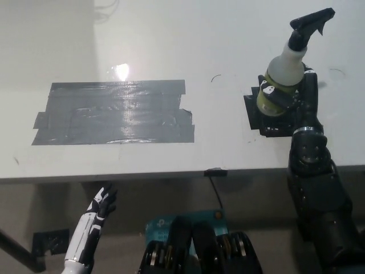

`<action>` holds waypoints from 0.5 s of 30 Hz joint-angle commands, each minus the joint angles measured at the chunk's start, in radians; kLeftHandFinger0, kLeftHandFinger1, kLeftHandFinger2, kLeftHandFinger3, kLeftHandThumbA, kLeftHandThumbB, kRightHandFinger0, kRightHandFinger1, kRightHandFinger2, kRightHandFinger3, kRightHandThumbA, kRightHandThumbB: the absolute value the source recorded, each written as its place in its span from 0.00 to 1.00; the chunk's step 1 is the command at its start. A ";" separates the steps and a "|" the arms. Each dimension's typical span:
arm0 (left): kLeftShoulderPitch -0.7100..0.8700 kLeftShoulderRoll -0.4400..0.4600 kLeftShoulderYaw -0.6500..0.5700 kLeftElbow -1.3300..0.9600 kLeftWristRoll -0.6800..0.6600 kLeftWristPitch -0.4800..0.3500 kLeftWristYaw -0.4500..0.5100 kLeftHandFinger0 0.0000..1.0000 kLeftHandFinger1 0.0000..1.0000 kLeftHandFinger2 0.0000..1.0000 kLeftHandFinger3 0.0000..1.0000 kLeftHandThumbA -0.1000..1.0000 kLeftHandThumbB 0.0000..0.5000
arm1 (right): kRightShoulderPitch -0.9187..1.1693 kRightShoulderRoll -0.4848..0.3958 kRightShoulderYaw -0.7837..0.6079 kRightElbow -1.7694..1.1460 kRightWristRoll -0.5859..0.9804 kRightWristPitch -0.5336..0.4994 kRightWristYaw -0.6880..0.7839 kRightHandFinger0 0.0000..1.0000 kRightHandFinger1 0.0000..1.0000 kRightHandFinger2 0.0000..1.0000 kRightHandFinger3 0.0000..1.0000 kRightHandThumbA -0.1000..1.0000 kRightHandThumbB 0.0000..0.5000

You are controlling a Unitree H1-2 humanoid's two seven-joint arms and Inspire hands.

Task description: A person hands a spray bottle to the robot which it grabs with its right hand and places on the black spot infront of it on the table

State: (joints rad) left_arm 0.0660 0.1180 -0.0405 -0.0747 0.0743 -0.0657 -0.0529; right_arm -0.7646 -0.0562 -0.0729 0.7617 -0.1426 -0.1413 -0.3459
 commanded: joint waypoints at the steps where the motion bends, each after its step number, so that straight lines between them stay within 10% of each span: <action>1: -0.008 0.009 0.007 -0.024 0.002 -0.022 -0.001 1.00 1.00 1.00 1.00 1.00 0.02 | -0.058 -0.029 0.013 -0.001 -0.036 -0.125 -0.048 0.00 0.07 0.26 0.12 0.72 0.80; 4: -0.009 0.010 0.007 -0.025 0.005 -0.022 0.000 1.00 1.00 1.00 1.00 1.00 0.01 | -0.054 -0.042 0.021 0.025 -0.053 -0.147 -0.066 0.02 0.06 0.28 0.17 0.66 0.79; 6: -0.008 0.009 0.006 -0.026 0.006 -0.019 0.000 1.00 1.00 1.00 1.00 1.00 0.01 | -0.048 -0.061 0.042 0.037 -0.050 -0.165 -0.008 0.42 0.57 0.87 0.93 0.70 0.90; 7: -0.009 0.009 0.006 -0.025 0.007 -0.020 0.001 1.00 1.00 1.00 1.00 1.00 0.02 | -0.040 -0.072 0.033 0.035 0.052 -0.159 0.160 0.85 1.00 1.00 1.00 0.73 0.94; 8: -0.009 0.009 0.006 -0.025 0.007 -0.020 0.001 1.00 1.00 1.00 1.00 1.00 0.02 | -0.039 -0.075 0.032 0.035 0.079 -0.158 0.201 1.00 1.00 1.00 1.00 0.72 0.99; 15: -0.009 0.009 0.006 -0.022 0.001 -0.020 -0.003 1.00 1.00 1.00 1.00 1.00 0.03 | -0.008 -0.126 0.029 -0.004 0.240 -0.003 0.517 1.00 1.00 1.00 1.00 0.95 1.00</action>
State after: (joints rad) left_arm 0.0633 0.1170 -0.0417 -0.0685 0.0760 -0.0648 -0.0529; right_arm -0.7532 -0.1189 -0.0419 0.8131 -0.1018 -0.1814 -0.2090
